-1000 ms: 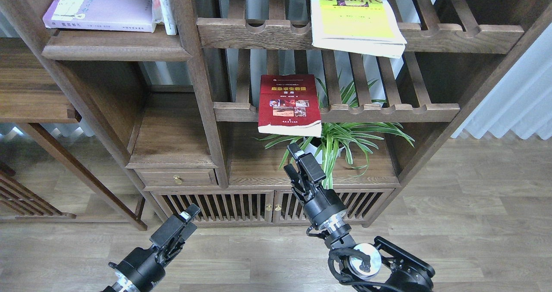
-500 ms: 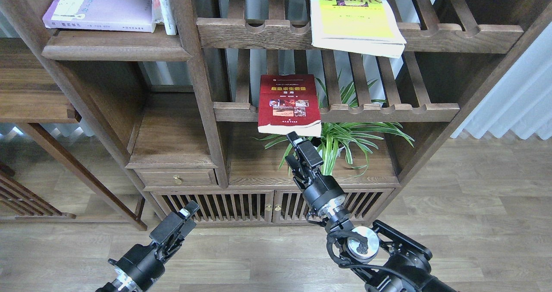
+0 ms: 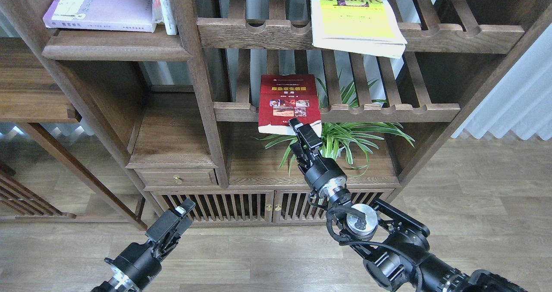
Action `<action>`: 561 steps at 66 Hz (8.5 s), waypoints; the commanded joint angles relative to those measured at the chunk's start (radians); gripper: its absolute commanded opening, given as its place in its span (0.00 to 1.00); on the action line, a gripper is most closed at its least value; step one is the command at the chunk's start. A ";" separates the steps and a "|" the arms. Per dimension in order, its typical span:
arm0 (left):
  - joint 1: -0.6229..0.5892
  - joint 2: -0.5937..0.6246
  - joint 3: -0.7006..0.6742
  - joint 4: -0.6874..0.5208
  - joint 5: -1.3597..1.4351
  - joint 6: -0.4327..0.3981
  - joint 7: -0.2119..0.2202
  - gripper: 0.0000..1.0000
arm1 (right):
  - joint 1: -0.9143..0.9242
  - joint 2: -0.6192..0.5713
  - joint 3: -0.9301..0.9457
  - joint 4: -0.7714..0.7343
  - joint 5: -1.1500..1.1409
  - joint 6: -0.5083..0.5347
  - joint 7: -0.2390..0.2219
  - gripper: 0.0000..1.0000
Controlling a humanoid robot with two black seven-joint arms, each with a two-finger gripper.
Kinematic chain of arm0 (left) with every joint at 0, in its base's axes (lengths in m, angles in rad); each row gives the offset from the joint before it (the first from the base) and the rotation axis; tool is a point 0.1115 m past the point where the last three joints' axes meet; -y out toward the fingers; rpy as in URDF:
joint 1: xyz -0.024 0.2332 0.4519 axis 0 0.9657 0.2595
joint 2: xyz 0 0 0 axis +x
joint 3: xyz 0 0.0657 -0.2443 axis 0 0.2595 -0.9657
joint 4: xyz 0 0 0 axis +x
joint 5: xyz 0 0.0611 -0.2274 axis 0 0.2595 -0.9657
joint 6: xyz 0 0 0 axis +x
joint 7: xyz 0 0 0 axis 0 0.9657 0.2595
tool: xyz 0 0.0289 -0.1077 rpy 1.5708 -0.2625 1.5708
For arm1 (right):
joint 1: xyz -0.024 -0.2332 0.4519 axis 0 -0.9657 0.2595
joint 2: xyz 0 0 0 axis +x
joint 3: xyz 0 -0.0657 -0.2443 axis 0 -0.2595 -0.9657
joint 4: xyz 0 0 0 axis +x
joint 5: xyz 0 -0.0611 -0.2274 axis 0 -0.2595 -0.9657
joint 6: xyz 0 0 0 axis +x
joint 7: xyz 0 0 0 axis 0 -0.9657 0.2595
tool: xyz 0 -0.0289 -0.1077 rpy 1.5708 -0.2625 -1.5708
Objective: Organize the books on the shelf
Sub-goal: 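Raise the right gripper to the red book and grip its lower edge, then pull the red book down off the middle shelf with the right gripper, then bring the left gripper to the red book's edge and grasp it, then hand the red book to the left gripper and release the right, then carry the red book with the left gripper away from the plant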
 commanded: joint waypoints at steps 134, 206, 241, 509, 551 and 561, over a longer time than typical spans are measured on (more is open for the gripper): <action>0.000 0.000 -0.034 0.058 -0.083 0.000 0.002 1.00 | -0.388 0.000 0.036 0.483 -0.036 0.212 -0.087 0.04; -0.023 0.167 0.150 -0.091 -0.637 0.000 0.006 1.00 | -0.552 -0.057 0.007 0.486 -0.205 0.212 -0.199 0.05; -0.011 0.224 0.281 -0.087 -0.637 0.000 0.005 1.00 | -0.601 -0.048 -0.053 0.476 -0.278 0.212 -0.222 0.05; 0.095 0.356 0.153 -0.003 -0.495 0.000 -0.121 0.04 | -0.573 0.000 0.081 0.376 -0.324 0.212 -0.210 0.84; 0.209 0.279 -0.009 -0.012 -0.413 0.000 -0.127 0.03 | -0.541 0.000 0.084 0.364 -0.318 0.212 -0.204 0.98; 0.229 0.279 -0.009 -0.012 -0.413 0.000 -0.126 0.03 | -0.540 0.000 0.090 0.377 -0.312 0.212 -0.202 0.99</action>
